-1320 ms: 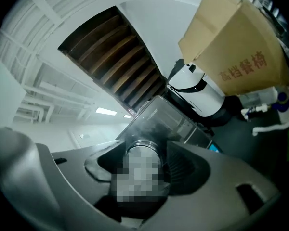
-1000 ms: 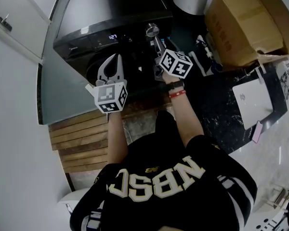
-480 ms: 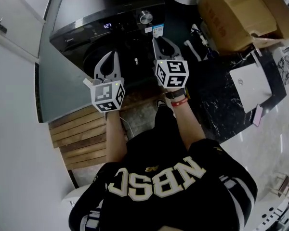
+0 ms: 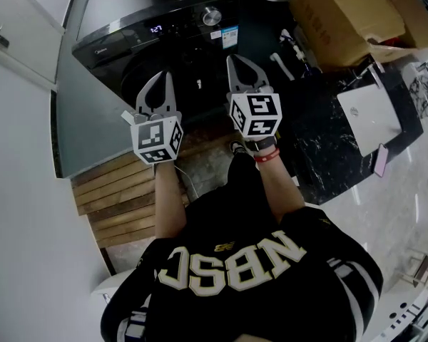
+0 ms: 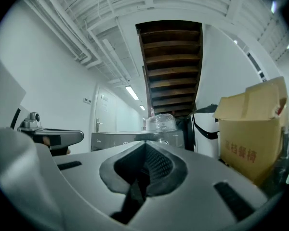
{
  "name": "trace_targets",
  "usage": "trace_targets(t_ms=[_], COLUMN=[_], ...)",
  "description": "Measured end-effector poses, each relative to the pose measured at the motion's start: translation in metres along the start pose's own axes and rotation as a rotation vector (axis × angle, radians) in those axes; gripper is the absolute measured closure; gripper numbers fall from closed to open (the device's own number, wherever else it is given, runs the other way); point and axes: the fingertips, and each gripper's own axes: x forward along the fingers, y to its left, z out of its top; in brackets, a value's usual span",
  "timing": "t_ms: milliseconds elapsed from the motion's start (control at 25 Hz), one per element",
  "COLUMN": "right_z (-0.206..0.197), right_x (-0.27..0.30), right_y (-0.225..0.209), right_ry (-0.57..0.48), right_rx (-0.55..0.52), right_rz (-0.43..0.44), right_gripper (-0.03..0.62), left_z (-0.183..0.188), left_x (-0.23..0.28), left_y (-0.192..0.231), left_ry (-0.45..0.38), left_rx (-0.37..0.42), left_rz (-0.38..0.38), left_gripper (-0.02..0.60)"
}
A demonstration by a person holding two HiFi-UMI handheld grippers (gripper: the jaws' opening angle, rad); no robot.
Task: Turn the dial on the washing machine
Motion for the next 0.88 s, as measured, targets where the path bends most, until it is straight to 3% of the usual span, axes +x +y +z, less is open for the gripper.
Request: trace_targets(t_ms=[480,880], right_z=[0.004,-0.005], right_x=[-0.007,0.028], right_y=[0.000,-0.017], right_ry=[0.001,0.027], right_rx=[-0.029,-0.042], right_rz=[0.030,0.058], right_gripper=[0.586,0.586], left_z=[0.003,-0.004], left_x=[0.001,0.033], left_y=[-0.006,-0.006], left_ry=[-0.021,-0.036], left_rx=[0.019,0.077], left_rz=[0.026,0.046], left_gripper=[0.568,0.568])
